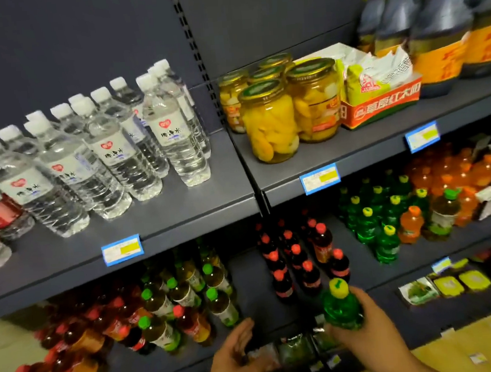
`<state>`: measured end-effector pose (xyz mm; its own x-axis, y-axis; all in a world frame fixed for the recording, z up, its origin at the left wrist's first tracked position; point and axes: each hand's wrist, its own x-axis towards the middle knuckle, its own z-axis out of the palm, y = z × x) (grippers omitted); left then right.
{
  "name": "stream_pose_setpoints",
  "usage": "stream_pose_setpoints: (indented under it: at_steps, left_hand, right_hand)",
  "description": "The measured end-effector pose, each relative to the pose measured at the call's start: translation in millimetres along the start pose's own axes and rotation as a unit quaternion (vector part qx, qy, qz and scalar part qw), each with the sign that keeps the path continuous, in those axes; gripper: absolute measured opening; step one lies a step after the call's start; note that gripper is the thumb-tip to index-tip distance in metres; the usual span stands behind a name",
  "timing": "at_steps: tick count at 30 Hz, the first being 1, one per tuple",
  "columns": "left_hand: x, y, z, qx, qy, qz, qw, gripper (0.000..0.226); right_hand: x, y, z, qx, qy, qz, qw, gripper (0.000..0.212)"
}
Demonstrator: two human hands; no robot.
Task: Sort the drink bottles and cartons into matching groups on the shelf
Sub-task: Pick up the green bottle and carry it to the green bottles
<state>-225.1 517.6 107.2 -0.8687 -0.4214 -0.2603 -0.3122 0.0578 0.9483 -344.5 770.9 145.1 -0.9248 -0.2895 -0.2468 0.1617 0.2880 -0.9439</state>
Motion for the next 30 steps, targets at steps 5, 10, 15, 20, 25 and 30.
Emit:
stream_pose_setpoints:
  at_steps: [5, 10, 15, 20, 25, 30]
  left_hand:
    - [-6.4, 1.9, 28.7, -0.030, -0.016, 0.020, 0.999, 0.084]
    - [-3.8, 1.5, 53.7, 0.018, -0.044, 0.017, 0.999, 0.084]
    - [5.0, 7.5, 78.9, 0.087, -0.074, 0.034, 0.993, 0.090]
    - [15.1, 19.0, 114.3, 0.104, -0.069, 0.046, 0.991, 0.072]
    - [34.2, 26.3, 165.7, 0.104, -0.053, 0.057, 0.991, 0.080]
    - [53.0, 48.0, 248.6, 0.108, -0.015, 0.056, 0.992, 0.075]
  right_hand:
    - [-13.1, 4.4, -19.9, 0.007, 0.018, -0.015, 1.000, 0.059]
    - [-16.9, 15.9, -43.2, -0.010, 0.069, -0.006, 0.998, 0.063]
    - [-9.9, 24.8, -69.5, -0.023, 0.107, -0.014, 0.994, 0.061]
    - [7.9, 30.7, -107.4, -0.006, 0.117, -0.023, 0.993, 0.061]
    - [41.9, 42.0, -157.6, 0.001, 0.105, -0.039, 0.994, 0.060]
    - [92.1, 63.3, -228.4, -0.016, 0.061, -0.048, 0.997, 0.060]
